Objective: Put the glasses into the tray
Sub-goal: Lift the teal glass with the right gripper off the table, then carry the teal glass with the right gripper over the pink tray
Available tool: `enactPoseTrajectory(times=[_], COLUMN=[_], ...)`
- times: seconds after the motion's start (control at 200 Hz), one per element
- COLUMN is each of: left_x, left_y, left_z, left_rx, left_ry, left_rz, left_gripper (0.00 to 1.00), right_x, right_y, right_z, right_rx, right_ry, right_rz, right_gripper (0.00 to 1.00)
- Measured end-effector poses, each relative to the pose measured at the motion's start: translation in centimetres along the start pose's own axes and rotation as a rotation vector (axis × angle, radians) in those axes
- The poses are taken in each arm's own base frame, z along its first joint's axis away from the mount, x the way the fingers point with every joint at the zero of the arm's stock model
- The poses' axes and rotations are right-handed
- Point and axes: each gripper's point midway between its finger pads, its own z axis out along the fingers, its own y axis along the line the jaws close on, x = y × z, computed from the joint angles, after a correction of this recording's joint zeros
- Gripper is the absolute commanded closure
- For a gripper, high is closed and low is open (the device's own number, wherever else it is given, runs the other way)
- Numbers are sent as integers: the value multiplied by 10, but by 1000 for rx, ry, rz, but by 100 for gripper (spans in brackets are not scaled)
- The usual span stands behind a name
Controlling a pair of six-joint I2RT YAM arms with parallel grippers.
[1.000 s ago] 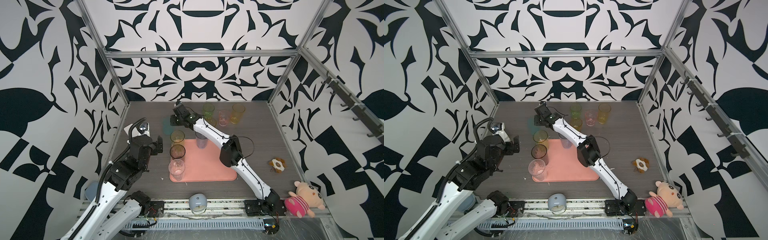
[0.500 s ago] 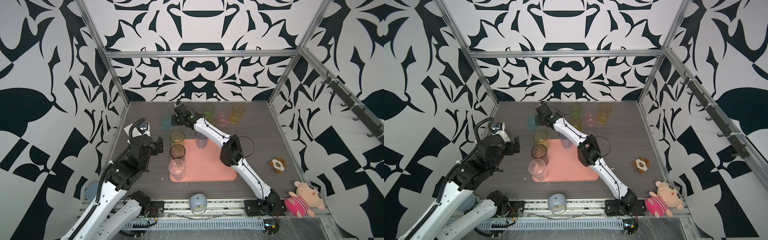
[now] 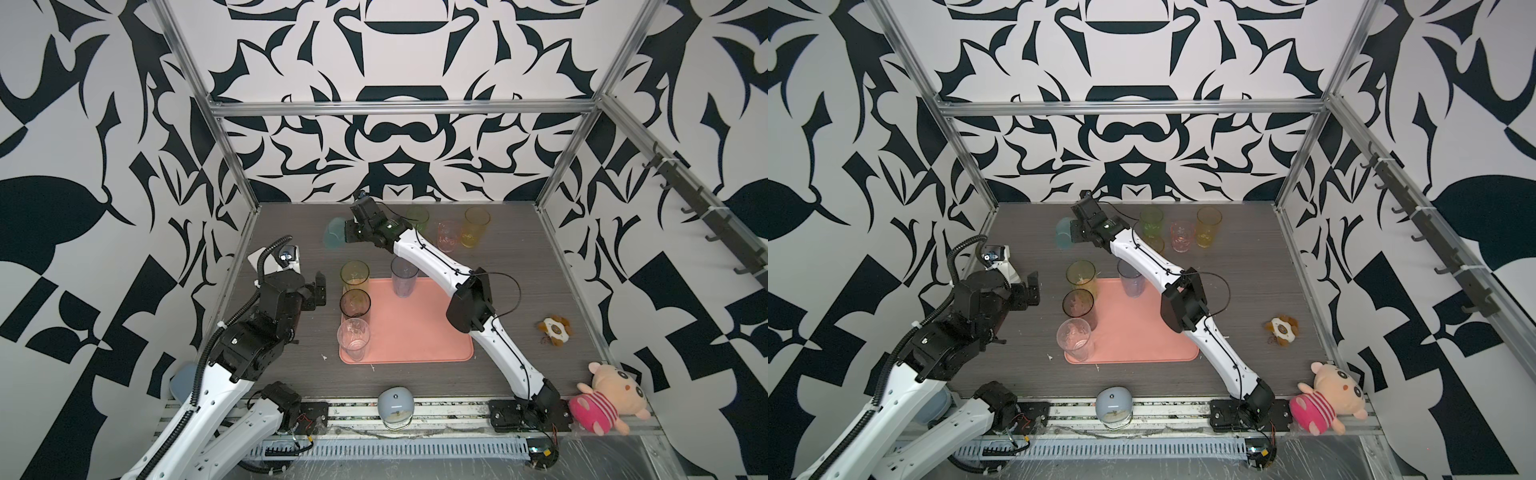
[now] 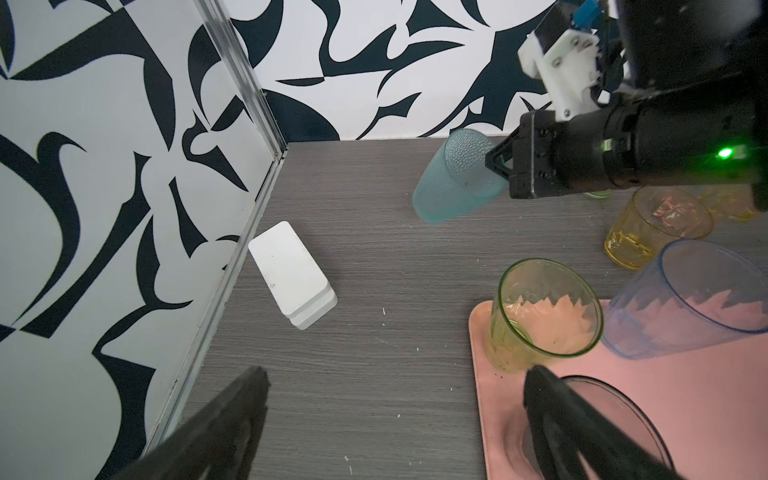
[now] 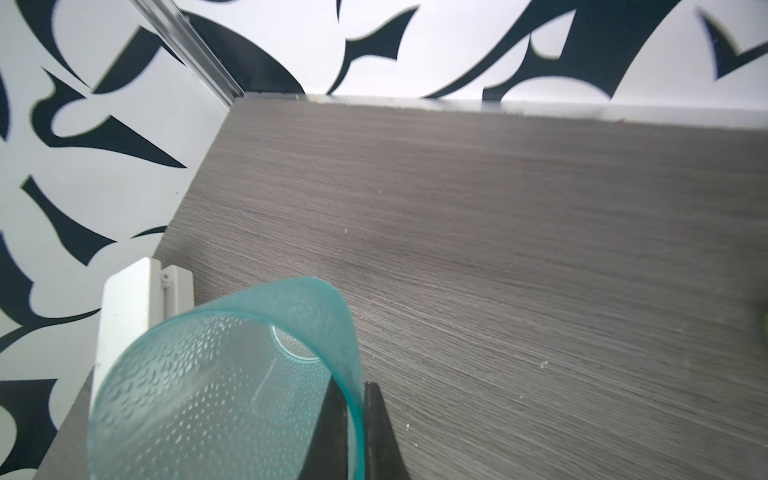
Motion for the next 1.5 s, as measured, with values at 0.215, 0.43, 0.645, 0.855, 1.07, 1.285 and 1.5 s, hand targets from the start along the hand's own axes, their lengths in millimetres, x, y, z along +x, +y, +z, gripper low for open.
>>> enactPoseTrajectory(times=[0.215,0.43,0.645,0.855,1.07,1.285,1.5], left_x=[0,-1,-1,-1,-1,0,0], left_y=[0,0,0,0,0,0,0], left_z=[-1,-1,-2,-2,-2,-1,0], left_rx=[4,8,8,8,8,7,-3], left_ry=[-3,-4,-6,-7,-6,-4,1], left_rz=[-2,-3,-4,-5,-4,-3,2], left_gripper=[0,0,1,0,1,0,1], right_x=[-20,-26,-32,-33,-31,-17,9], right_y=[-5,-22,-42,-65,-90,-114,-135], right_z=[-30,-61,-98,-142,-186,-226,-264], right_rx=[34,76,115,151,194,253,303], right_ry=[-18,16,47,61,55,54,57], right_rz=[-50,-68,-65,-51,-33,-29,-25], right_gripper=[100,100,100,100,100,100,100])
